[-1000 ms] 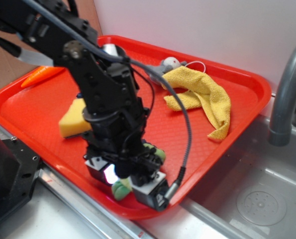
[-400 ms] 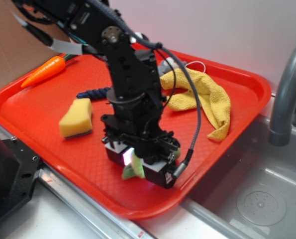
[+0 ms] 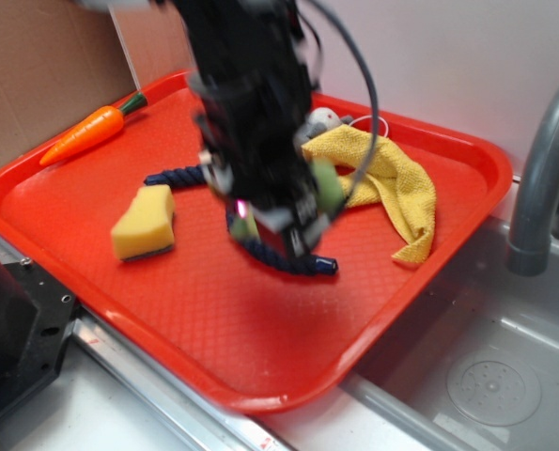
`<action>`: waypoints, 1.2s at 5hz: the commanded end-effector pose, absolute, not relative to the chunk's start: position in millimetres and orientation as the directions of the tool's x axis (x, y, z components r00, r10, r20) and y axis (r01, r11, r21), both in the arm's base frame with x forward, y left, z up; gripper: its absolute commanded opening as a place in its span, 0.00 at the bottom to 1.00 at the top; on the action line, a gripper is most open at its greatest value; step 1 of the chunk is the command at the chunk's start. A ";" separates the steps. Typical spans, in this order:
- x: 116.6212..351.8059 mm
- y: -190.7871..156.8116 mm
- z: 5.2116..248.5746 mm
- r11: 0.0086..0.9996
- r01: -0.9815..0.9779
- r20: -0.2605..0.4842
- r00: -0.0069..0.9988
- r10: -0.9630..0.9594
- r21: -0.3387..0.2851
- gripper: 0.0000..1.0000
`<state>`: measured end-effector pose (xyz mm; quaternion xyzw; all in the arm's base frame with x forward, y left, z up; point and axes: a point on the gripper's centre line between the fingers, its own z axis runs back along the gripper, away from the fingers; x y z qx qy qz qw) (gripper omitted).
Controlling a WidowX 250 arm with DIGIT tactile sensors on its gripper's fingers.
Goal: Grab the green animal.
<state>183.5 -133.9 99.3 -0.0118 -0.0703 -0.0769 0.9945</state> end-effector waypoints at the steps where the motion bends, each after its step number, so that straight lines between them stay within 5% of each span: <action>1: 176.5 -100.2 168.3 0.997 0.078 0.174 0.982 -0.076 0.001 0.00; 2: 168.6 -79.2 165.8 0.999 -0.036 0.139 0.989 0.040 -0.031 0.00; 4: 154.0 -15.2 169.4 0.959 -0.284 0.126 0.951 0.281 0.009 0.00; 6: 165.1 -2.7 160.4 0.960 -0.279 0.102 0.956 0.274 0.033 0.00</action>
